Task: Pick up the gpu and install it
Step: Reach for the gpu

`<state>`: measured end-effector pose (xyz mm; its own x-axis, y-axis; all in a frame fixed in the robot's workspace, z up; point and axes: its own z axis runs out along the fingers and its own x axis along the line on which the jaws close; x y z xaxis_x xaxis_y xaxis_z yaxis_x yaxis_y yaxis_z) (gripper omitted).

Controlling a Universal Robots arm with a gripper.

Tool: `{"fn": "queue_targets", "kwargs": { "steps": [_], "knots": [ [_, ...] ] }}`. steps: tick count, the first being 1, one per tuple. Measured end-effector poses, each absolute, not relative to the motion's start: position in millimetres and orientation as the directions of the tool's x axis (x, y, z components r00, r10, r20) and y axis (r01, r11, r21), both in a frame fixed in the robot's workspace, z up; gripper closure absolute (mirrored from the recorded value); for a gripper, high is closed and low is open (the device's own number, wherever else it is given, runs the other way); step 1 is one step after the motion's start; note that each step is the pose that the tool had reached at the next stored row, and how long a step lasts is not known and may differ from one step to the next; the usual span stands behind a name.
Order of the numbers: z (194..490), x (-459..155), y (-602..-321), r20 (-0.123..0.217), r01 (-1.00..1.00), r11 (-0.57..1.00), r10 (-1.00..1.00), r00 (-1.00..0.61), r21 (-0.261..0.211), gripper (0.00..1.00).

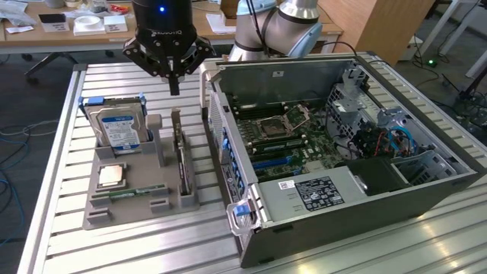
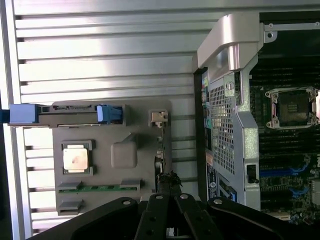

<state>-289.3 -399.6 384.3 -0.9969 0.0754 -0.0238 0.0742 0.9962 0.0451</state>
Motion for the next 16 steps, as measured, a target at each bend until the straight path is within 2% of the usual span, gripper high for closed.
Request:
{"fn": "queue_targets", "kwargs": {
  "steps": [16],
  "knots": [
    [384,-289,-414,-0.024,0.074,0.996,0.075,-0.997,0.045,0.89]
  ]
}}
